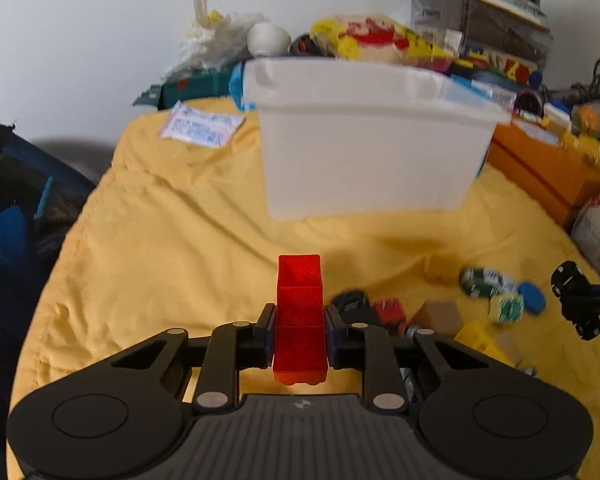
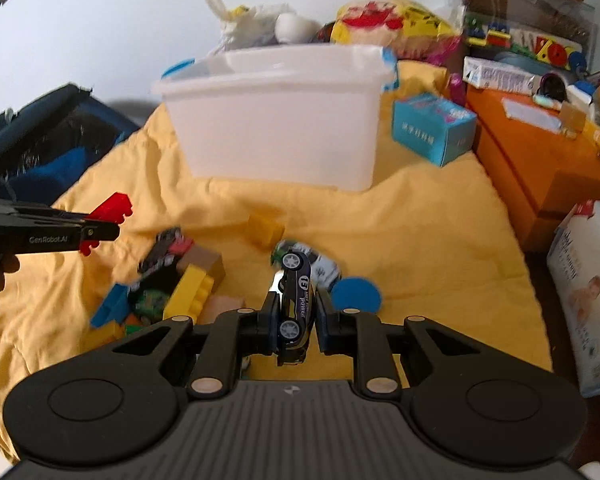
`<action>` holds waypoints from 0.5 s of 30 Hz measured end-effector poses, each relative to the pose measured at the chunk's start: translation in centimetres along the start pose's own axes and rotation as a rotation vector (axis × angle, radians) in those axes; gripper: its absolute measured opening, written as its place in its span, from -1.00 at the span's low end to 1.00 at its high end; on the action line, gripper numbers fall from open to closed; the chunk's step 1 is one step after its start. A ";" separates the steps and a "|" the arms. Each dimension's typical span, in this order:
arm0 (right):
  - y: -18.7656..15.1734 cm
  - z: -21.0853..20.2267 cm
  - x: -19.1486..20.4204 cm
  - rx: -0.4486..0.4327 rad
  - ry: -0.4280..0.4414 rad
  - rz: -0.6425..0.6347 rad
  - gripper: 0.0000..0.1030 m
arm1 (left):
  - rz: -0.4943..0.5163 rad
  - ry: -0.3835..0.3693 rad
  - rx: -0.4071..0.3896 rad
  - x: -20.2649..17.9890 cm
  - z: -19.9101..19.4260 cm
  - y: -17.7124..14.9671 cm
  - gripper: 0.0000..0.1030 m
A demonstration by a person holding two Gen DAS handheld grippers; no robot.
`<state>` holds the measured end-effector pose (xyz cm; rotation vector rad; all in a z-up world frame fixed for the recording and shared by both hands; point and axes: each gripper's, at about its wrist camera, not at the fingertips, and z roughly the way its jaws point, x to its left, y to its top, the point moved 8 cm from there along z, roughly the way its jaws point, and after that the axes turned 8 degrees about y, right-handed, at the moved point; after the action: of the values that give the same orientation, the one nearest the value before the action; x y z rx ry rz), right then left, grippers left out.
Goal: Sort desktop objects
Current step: 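Lower the red brick into the white bin with the left tool while the right drops the black car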
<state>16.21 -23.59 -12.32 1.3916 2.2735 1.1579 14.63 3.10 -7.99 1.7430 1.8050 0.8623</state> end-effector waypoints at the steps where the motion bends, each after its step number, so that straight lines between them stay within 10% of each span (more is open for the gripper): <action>1: 0.4 -0.2 -0.1 -0.009 0.000 0.002 -0.59 | 0.000 0.003 -0.009 0.0 -0.3 0.5 -0.48; 15: 7.3 -2.0 0.4 -0.161 0.041 0.008 -0.59 | -0.011 0.013 -0.093 -0.8 -3.1 6.8 -0.48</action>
<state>19.60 -22.57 -5.61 1.3292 2.1483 1.3508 17.14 1.87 -1.06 1.6713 1.7527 0.9399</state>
